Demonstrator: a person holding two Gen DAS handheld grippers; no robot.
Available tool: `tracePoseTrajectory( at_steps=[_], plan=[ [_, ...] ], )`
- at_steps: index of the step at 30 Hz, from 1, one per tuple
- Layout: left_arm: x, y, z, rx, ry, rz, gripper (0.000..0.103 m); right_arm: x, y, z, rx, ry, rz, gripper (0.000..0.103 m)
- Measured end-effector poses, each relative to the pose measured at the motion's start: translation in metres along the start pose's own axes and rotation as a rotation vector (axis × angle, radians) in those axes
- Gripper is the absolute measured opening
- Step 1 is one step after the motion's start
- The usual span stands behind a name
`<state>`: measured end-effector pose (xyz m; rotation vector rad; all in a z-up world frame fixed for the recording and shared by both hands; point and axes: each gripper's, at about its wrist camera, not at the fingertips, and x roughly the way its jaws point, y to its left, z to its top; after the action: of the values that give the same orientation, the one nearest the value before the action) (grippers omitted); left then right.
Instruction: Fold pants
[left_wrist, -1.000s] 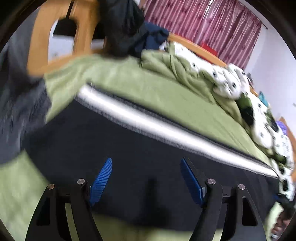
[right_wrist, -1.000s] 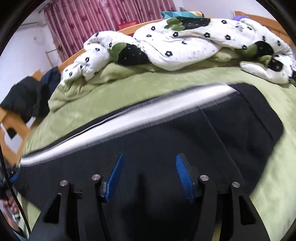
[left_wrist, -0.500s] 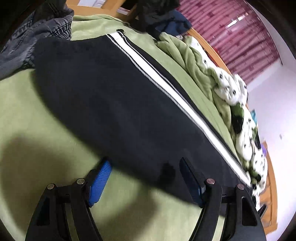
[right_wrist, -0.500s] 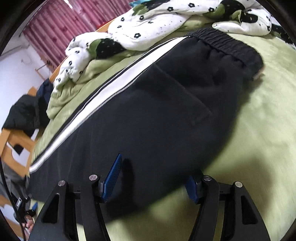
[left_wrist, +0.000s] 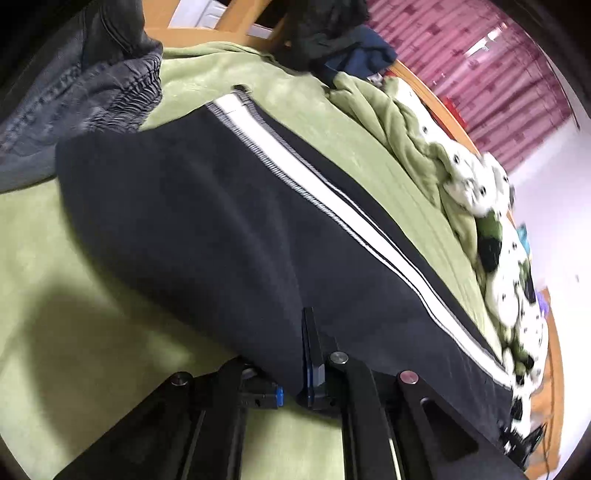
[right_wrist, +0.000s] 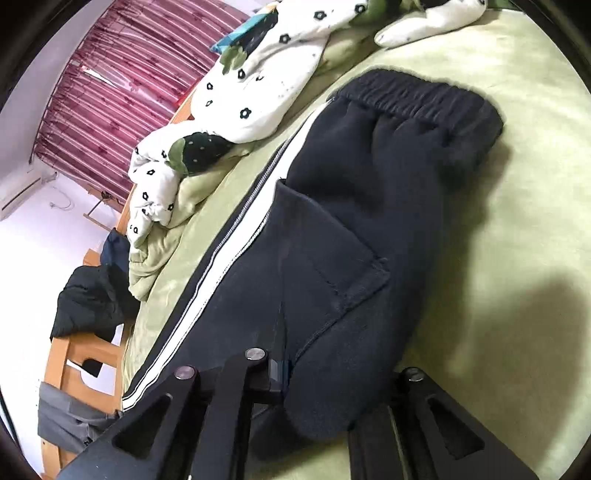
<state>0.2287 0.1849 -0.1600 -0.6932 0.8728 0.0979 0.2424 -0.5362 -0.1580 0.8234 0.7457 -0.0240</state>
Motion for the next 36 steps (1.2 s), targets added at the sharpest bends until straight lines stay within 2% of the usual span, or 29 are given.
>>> tracePoseTrajectory(
  at_steps=[6, 11, 13, 15, 16, 18, 20, 21, 22, 23, 24, 28, 32, 34, 36],
  plan=[
    [-0.050, 0.009, -0.052, 0.064, 0.059, -0.039, 0.008, -0.086, -0.022, -0.021, -0.031, -0.026, 0.007, 0.007],
    [-0.081, 0.023, -0.107, 0.113, 0.115, -0.107, 0.009, -0.159, -0.065, -0.053, -0.086, -0.025, -0.030, 0.007],
    [-0.085, 0.023, -0.123, 0.140, 0.114, -0.103, 0.009, -0.167, -0.081, -0.065, -0.087, -0.010, -0.052, 0.007],
    [-0.083, 0.022, -0.134, 0.189, 0.092, -0.064, 0.011, -0.159, -0.093, -0.074, -0.082, 0.030, -0.070, 0.009],
    [-0.082, 0.022, -0.137, 0.203, 0.086, -0.047, 0.014, -0.153, -0.099, -0.080, -0.078, 0.053, -0.097, 0.010],
    [-0.084, 0.020, -0.140, 0.225, 0.077, -0.008, 0.022, -0.154, -0.109, -0.087, -0.081, 0.066, -0.131, 0.028],
    [-0.090, 0.016, -0.141, 0.270, 0.080, 0.045, 0.043, -0.169, -0.115, -0.089, -0.090, 0.022, -0.109, 0.033],
    [-0.096, 0.015, -0.143, 0.303, 0.075, 0.083, 0.051, -0.177, -0.117, -0.087, -0.096, -0.017, -0.126, 0.043],
    [-0.100, 0.016, -0.145, 0.317, 0.064, 0.106, 0.066, -0.187, -0.120, -0.084, -0.101, -0.071, -0.142, 0.049],
    [-0.106, 0.017, -0.148, 0.330, 0.041, 0.132, 0.069, -0.194, -0.125, -0.079, -0.090, -0.120, -0.145, 0.059],
    [-0.113, 0.019, -0.150, 0.340, 0.020, 0.150, 0.069, -0.196, -0.129, -0.074, -0.073, -0.140, -0.143, 0.062],
    [-0.130, 0.031, -0.150, 0.298, -0.003, 0.162, 0.069, -0.180, -0.155, -0.040, 0.047, -0.146, -0.100, 0.062],
    [-0.144, 0.033, -0.148, 0.248, -0.054, 0.107, 0.069, -0.146, -0.178, -0.013, 0.158, -0.106, -0.115, 0.068],
    [-0.152, 0.028, -0.150, 0.268, -0.081, 0.083, 0.069, -0.147, -0.169, -0.001, 0.126, -0.124, -0.179, 0.050],
    [-0.159, 0.021, -0.153, 0.313, -0.102, 0.083, 0.069, -0.163, -0.157, 0.008, 0.035, -0.174, -0.145, 0.042]
  ],
)
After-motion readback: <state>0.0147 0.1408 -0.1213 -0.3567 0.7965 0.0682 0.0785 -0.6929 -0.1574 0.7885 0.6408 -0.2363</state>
